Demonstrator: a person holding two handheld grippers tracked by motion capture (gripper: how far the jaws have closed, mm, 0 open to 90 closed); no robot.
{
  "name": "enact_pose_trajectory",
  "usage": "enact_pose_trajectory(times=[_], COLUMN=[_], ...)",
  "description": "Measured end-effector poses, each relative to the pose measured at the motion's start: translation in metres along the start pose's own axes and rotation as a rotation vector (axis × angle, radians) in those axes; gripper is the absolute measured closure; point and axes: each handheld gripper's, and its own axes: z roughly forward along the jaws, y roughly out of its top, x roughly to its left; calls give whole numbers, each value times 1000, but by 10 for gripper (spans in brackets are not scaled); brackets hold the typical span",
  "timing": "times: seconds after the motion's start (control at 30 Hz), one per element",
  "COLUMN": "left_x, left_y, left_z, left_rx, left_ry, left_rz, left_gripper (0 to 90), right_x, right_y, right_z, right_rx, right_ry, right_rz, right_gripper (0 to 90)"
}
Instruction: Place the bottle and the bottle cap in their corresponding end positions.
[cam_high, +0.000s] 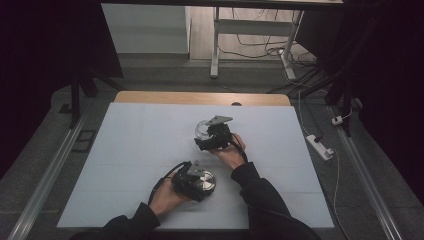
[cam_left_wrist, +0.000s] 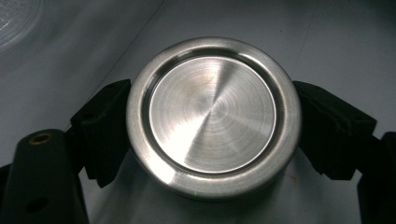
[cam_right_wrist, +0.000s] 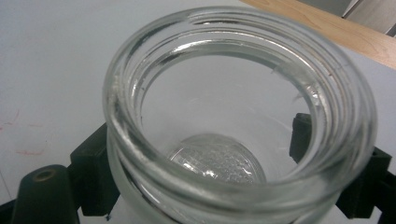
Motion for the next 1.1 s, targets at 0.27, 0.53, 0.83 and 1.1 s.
enact_pose_trajectory(times=[0.27, 0.53, 0.83, 1.1], left_x=[0, 2, 6, 14], left_y=[0, -1, -3, -12], left_z=[1, -2, -21, -40], left_rx=[6, -23, -70, -92], left_ry=[-4, -24, -43, -65], left_rz=[14, -19, -62, -117], left_gripper=[127, 31, 0, 0], right_x=[1, -2, -1, 0], right_y=[1, 2, 1, -3], right_z=[0, -3, -11, -25], right_rx=[13, 20, 31, 1], right_ry=[-3, 45, 71, 80], right_rz=[0, 13, 10, 17], right_gripper=[140, 76, 0, 0])
